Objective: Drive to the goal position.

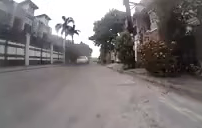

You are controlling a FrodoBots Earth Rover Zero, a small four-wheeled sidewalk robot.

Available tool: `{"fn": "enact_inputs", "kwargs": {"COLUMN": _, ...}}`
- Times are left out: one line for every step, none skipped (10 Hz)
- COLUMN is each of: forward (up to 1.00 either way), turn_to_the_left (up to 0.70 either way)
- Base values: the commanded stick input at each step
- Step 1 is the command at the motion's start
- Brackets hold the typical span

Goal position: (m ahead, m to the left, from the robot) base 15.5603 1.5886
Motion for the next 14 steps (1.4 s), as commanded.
{"fn": "enact_inputs", "kwargs": {"forward": 1.00, "turn_to_the_left": 0.00}}
{"fn": "enact_inputs", "kwargs": {"forward": 1.00, "turn_to_the_left": 0.00}}
{"fn": "enact_inputs", "kwargs": {"forward": 1.00, "turn_to_the_left": 0.00}}
{"fn": "enact_inputs", "kwargs": {"forward": 1.00, "turn_to_the_left": 0.00}}
{"fn": "enact_inputs", "kwargs": {"forward": 1.00, "turn_to_the_left": 0.00}}
{"fn": "enact_inputs", "kwargs": {"forward": 1.00, "turn_to_the_left": 0.00}}
{"fn": "enact_inputs", "kwargs": {"forward": 1.00, "turn_to_the_left": 0.00}}
{"fn": "enact_inputs", "kwargs": {"forward": 1.00, "turn_to_the_left": 0.00}}
{"fn": "enact_inputs", "kwargs": {"forward": 1.00, "turn_to_the_left": 0.00}}
{"fn": "enact_inputs", "kwargs": {"forward": 1.00, "turn_to_the_left": 0.00}}
{"fn": "enact_inputs", "kwargs": {"forward": 1.00, "turn_to_the_left": 0.00}}
{"fn": "enact_inputs", "kwargs": {"forward": 1.00, "turn_to_the_left": -0.05}}
{"fn": "enact_inputs", "kwargs": {"forward": 1.00, "turn_to_the_left": -0.17}}
{"fn": "enact_inputs", "kwargs": {"forward": 1.00, "turn_to_the_left": -0.40}}
